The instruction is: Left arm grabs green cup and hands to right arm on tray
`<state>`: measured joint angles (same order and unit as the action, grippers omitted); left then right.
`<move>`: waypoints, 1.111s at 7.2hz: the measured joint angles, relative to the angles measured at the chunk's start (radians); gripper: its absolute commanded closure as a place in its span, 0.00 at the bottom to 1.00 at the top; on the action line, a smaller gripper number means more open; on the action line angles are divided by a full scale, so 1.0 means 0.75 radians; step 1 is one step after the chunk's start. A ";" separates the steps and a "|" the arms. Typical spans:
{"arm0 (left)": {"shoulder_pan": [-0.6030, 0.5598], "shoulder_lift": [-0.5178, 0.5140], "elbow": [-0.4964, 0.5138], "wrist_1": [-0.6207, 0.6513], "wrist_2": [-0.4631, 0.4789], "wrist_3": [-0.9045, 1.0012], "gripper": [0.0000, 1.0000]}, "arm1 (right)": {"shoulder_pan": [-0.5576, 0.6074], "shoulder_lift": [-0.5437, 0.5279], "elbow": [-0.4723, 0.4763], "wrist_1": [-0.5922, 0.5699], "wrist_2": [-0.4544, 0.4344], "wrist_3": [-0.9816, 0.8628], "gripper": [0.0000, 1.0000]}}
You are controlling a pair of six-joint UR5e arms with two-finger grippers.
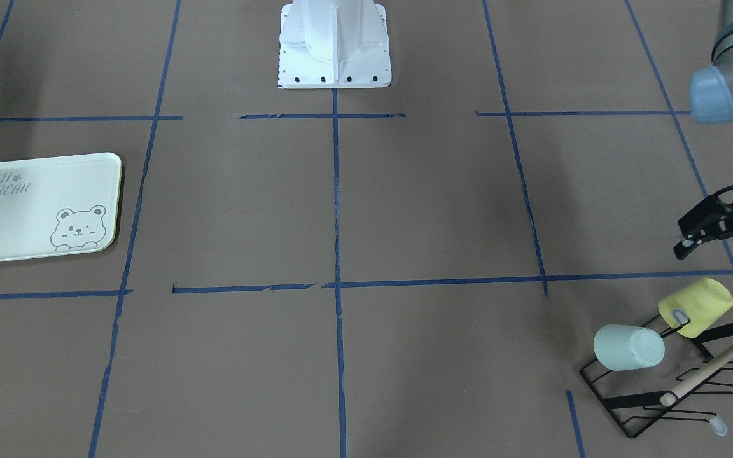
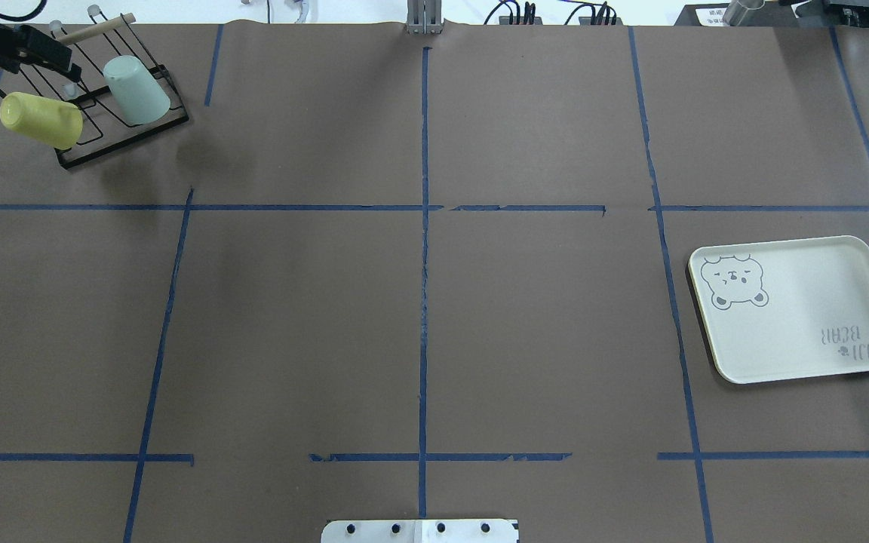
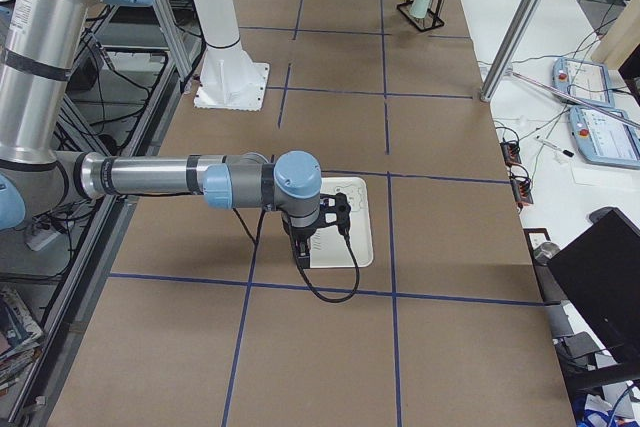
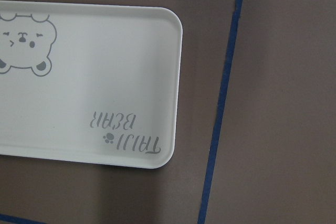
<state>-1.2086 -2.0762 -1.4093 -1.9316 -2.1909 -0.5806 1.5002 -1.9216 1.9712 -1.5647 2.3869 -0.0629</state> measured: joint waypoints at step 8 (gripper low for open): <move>0.123 -0.128 0.268 -0.130 0.135 -0.110 0.00 | 0.000 0.001 0.000 0.000 0.000 0.000 0.00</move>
<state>-1.1166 -2.1721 -1.2082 -2.0293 -2.0893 -0.6631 1.5002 -1.9210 1.9712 -1.5647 2.3868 -0.0629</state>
